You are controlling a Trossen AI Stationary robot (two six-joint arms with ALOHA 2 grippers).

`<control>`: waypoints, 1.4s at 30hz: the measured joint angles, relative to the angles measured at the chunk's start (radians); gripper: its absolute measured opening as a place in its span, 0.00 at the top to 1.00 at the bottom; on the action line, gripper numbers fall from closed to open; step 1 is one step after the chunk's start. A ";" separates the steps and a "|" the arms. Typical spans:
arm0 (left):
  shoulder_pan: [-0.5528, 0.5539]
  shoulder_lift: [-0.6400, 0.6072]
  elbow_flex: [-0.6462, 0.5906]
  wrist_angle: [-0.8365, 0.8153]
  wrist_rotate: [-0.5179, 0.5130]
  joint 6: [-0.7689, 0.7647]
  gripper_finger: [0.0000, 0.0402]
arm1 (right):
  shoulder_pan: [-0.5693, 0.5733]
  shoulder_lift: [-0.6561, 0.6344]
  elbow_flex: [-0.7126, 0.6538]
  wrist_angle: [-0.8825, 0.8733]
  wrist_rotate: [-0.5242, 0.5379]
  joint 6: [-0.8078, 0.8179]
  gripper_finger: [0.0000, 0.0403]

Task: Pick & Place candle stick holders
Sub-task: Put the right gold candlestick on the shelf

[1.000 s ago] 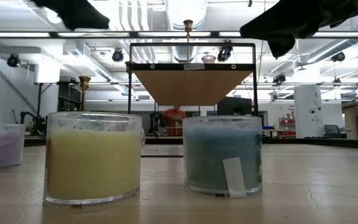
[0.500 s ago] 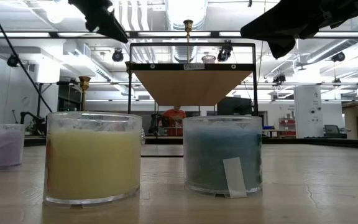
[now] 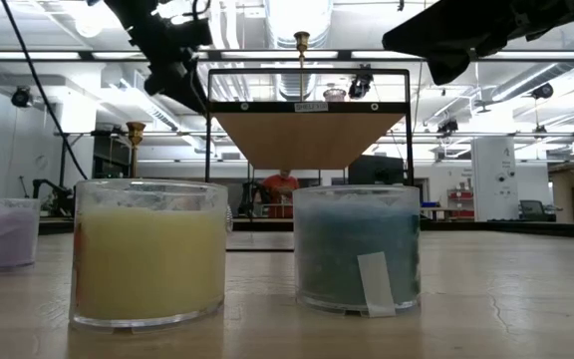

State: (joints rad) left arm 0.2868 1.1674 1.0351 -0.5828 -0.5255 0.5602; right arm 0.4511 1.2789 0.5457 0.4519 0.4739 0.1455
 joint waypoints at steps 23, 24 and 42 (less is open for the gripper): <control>0.011 0.034 -0.004 0.066 -0.089 0.097 0.56 | 0.000 0.000 -0.008 0.001 -0.001 0.003 0.98; 0.011 0.036 -0.002 0.067 -0.090 0.097 0.58 | 0.000 0.000 -0.008 0.001 -0.001 0.003 0.98; 0.010 -0.138 -0.080 0.098 -0.080 -0.539 0.60 | 0.000 0.000 -0.042 0.016 0.000 0.035 0.98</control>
State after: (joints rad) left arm 0.2972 1.0290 0.9546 -0.4844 -0.6056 0.0207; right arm 0.4515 1.2793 0.5038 0.4677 0.4736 0.1808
